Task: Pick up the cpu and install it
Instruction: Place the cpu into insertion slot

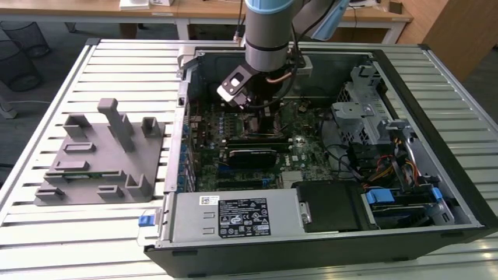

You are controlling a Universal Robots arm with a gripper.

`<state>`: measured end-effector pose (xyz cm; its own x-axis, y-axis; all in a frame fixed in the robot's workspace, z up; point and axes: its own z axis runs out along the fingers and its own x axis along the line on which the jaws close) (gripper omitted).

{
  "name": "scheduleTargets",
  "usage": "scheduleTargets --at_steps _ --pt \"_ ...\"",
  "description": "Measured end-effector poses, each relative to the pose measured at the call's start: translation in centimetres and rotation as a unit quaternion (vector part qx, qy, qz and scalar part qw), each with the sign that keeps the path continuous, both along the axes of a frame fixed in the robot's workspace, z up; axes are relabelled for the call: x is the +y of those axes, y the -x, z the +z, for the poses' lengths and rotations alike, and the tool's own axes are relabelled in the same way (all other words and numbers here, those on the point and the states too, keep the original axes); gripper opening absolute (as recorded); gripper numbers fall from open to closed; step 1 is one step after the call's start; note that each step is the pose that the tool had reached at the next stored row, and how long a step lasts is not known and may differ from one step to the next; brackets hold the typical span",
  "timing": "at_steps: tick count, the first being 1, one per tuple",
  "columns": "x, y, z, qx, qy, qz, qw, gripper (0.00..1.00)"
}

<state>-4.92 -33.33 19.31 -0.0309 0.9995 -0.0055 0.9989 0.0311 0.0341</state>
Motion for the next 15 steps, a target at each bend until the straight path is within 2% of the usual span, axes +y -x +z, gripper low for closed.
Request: scheduleTargets --at_steps 8,11,15 --pt "0.09 0.0 0.08 0.0001 -0.0002 0.000 1.0000 0.61" --pt "0.09 0.0 0.42 0.0000 0.0024 0.000 1.0000 0.61" --pt "0.09 0.0 1.07 0.0000 0.0032 0.000 1.0000 0.61"
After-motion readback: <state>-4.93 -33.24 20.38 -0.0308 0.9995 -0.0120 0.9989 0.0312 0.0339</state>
